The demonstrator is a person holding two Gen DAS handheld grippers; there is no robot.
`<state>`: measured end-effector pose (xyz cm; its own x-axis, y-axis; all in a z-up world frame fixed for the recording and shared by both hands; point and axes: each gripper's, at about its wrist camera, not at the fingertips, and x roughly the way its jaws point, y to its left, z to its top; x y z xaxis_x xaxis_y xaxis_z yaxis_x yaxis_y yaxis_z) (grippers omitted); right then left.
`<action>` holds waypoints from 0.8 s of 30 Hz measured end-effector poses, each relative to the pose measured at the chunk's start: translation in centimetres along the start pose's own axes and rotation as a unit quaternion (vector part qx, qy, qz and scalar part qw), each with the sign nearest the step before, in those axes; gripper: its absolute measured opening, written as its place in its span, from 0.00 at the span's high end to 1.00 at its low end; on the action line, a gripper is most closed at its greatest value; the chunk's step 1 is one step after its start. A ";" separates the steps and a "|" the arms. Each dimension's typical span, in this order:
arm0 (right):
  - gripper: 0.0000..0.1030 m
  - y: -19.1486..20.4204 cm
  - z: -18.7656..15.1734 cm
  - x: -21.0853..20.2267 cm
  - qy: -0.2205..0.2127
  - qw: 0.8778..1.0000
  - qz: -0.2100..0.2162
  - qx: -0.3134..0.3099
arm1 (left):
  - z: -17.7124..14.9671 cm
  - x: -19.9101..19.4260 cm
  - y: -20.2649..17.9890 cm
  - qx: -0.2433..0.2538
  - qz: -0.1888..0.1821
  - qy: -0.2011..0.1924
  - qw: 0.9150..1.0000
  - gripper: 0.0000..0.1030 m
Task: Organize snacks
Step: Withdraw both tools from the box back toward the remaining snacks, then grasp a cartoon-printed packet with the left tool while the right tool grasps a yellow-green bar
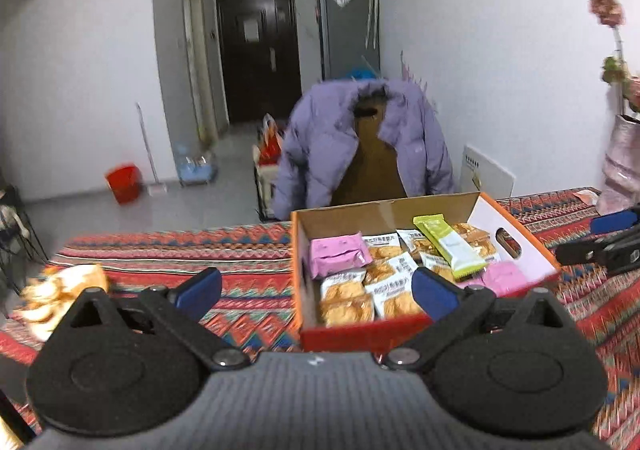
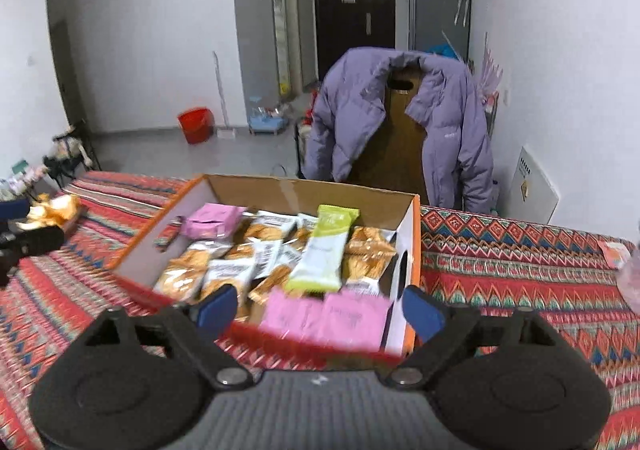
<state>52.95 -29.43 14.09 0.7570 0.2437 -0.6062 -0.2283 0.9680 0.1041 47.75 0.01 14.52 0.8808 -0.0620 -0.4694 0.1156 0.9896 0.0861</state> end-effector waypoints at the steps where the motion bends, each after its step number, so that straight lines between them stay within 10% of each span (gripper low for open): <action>1: 0.11 0.1 -0.9 -1.1 -0.004 1.000 0.008 0.007 | -0.9 -1.4 0.2 -0.005 -0.001 -0.007 1.000 0.00; 24: 0.02 7.9 -23.6 -18.4 -0.048 0.996 0.064 0.050 | -19.3 -20.2 -0.4 -0.037 0.007 -0.014 0.999 0.00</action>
<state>22.75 -27.65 7.44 0.7815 0.3655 -0.5056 -0.2686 0.9286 0.2562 21.08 3.40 6.98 0.8948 -0.0510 -0.4435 0.0697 0.9972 0.0259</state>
